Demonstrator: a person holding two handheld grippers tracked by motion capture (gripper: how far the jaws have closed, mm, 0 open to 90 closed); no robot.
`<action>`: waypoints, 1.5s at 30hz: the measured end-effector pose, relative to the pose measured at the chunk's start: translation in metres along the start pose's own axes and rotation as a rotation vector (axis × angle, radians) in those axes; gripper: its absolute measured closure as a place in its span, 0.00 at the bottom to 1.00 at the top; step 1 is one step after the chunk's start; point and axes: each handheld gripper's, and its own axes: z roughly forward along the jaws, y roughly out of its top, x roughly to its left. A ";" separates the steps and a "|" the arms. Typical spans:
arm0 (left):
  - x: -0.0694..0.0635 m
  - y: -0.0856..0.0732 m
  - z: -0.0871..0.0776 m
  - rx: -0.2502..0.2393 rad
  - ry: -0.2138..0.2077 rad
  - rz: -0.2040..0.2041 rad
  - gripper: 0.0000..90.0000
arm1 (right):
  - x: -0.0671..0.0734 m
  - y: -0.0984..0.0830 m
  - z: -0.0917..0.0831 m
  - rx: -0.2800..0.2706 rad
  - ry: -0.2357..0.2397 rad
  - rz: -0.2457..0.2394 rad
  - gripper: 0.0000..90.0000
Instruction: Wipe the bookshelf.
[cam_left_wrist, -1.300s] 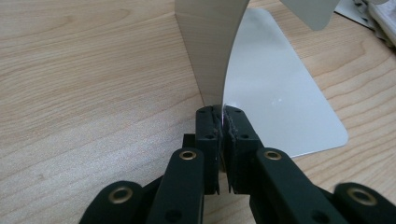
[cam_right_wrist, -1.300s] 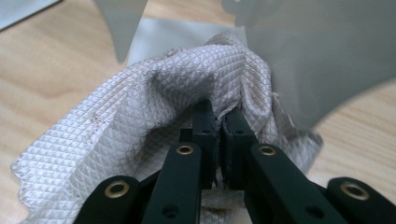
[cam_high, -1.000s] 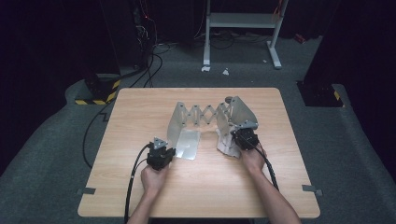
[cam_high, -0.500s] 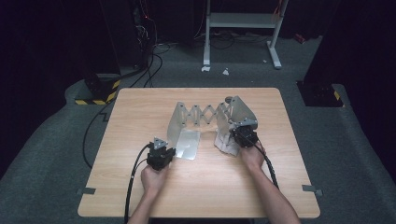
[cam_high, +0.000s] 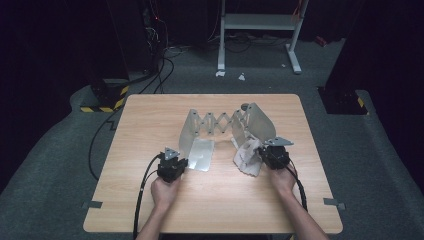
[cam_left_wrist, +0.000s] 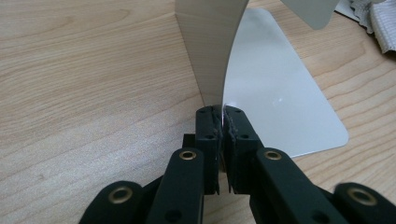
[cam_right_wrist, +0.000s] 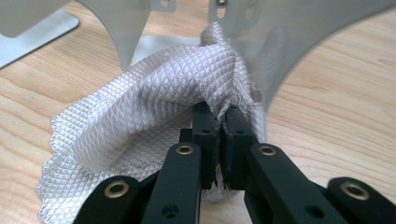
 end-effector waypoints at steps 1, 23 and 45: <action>0.000 0.000 0.000 0.000 0.001 0.001 0.94 | -0.001 -0.001 -0.003 -0.003 0.001 0.000 0.96; 0.000 0.000 0.000 -0.002 0.003 0.000 0.94 | -0.044 -0.011 -0.043 -0.095 -0.029 0.086 0.96; -0.001 0.000 0.000 -0.002 0.004 0.001 0.94 | -0.058 -0.010 -0.001 0.009 0.031 0.106 0.96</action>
